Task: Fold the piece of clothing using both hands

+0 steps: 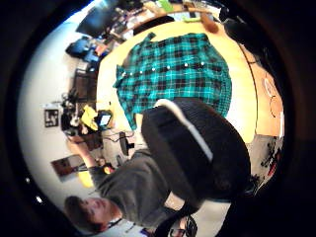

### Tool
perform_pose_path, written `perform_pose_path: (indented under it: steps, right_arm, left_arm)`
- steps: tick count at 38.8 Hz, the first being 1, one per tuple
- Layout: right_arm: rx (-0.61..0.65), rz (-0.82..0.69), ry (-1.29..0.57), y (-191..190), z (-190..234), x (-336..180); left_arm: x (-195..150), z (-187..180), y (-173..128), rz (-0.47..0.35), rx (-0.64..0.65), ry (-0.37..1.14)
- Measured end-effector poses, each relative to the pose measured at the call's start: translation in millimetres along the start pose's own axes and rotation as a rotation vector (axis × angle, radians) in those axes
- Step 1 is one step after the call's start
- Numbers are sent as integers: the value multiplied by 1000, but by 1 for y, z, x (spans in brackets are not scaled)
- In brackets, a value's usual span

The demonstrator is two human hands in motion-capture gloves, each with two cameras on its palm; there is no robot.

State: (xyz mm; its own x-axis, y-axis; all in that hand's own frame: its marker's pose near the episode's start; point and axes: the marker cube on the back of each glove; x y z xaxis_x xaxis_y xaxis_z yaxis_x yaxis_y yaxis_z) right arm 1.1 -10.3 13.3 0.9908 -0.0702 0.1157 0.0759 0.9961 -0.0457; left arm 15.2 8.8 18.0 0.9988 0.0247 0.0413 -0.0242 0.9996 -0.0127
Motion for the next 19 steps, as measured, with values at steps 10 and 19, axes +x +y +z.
perform_pose_path:
  steps: [10,19]
  right_arm:
    - [-113,-75,8,0,45,-12]
    - [-326,-82,50,-10,152,-10]
  left_arm:
    - [37,60,1,137,-208,131]
    - [77,163,-2,203,-364,66]
